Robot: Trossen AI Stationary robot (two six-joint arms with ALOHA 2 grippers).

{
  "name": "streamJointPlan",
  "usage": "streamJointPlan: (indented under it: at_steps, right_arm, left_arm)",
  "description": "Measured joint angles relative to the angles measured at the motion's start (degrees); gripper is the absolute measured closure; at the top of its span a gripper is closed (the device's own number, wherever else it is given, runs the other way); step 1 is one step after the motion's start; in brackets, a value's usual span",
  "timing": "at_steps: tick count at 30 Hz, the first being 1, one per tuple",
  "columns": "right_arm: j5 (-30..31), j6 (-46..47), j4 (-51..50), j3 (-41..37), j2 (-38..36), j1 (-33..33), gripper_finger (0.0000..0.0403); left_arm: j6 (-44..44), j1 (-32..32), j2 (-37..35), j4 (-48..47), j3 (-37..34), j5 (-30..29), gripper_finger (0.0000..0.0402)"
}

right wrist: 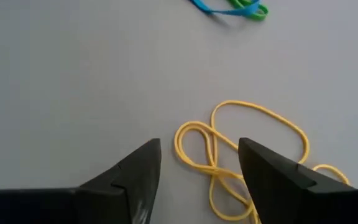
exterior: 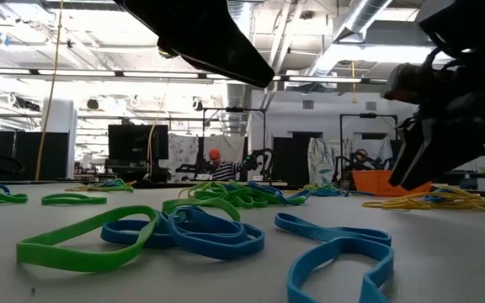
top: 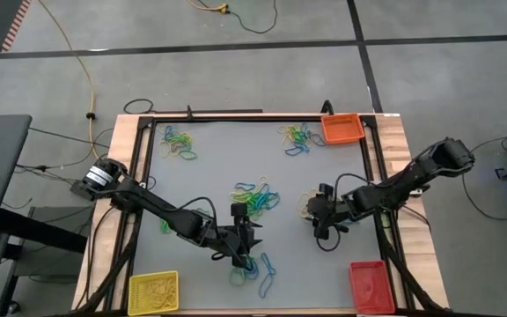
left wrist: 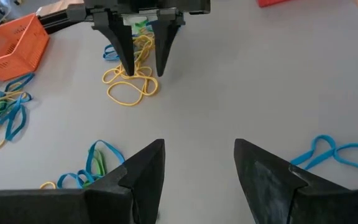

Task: Sort rubber bands into baskets
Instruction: Put the yellow rubber band into the yellow bin

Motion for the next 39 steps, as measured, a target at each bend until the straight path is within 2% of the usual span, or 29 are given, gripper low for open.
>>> streamJointPlan:
  at_steps: [8,15,21,24,28,29,39]
  right_arm:
    - [-2.4,-0.1,5.3,-4.0,0.0,0.0,0.0218]
    - [-2.5,0.0,6.6,-5.0,0.2,-1.0,0.0241]
    - [-3.6,-1.5,10.6,-4.7,5.4,-3.3,0.0255]
    - [-3.5,-2.7,13.0,-4.7,7.9,-3.4,0.0292]
    - [-3.4,-5.8,14.7,-4.5,8.0,-2.7,0.0376]
    - [-3.4,-6.4,14.4,-4.3,7.5,-2.6,0.0384]
    - [-2.7,-9.5,5.6,2.3,1.1,-0.1,0.0384]
  left_arm:
    - [0.2,0.0,0.0,0.0,0.0,0.0,0.0219]
    - [1.3,0.0,0.0,0.0,0.0,0.0,0.0219]
    - [1.3,0.2,0.0,0.0,0.0,0.0,0.0219]
    - [1.3,0.2,0.0,-0.4,0.0,0.0,0.0219]
    - [1.6,0.2,0.0,-0.7,0.0,0.0,0.0219]
    - [1.7,0.2,0.0,-0.8,0.0,-0.1,0.0219]
    - [2.8,0.2,0.0,0.1,0.0,-1.1,0.0219]
